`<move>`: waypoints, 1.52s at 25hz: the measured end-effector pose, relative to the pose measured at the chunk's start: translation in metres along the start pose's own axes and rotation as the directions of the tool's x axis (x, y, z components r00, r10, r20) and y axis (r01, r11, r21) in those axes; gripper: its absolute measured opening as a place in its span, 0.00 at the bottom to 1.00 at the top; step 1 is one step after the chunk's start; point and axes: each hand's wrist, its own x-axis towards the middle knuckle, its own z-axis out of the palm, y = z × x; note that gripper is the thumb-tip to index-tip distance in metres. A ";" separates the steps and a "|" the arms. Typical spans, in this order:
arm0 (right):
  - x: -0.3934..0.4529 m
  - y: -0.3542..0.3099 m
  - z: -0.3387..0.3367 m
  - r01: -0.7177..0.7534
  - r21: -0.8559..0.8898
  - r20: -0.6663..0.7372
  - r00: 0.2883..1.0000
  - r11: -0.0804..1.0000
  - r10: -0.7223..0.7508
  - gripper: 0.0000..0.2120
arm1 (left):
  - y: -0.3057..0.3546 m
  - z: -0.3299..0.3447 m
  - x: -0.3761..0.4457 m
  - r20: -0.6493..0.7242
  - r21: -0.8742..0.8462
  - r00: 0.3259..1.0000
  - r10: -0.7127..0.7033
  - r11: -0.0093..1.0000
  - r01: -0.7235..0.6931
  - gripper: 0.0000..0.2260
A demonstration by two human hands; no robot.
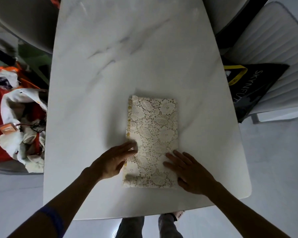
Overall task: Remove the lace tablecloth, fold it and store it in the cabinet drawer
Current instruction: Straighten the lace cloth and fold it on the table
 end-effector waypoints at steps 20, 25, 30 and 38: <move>0.031 -0.011 -0.033 -0.251 0.755 -0.139 0.842 0.606 0.521 0.14 | 0.020 0.010 0.014 -0.131 -0.657 0.807 -0.575 0.661 0.364 0.04; 0.067 -0.002 -0.052 -0.423 0.811 0.034 0.725 0.405 0.688 0.14 | 0.020 0.017 0.029 -0.234 -0.655 0.676 -0.698 0.628 0.421 0.24; 0.083 -0.002 -0.048 -0.522 0.790 0.095 0.620 0.320 0.778 0.16 | 0.022 0.016 0.043 -0.217 -0.589 0.559 -0.801 0.564 0.579 0.16; 0.085 -0.009 -0.047 -0.515 0.800 -0.020 0.490 0.308 0.872 0.19 | 0.014 -0.010 0.056 -0.298 0.117 0.948 -0.112 0.981 0.152 0.24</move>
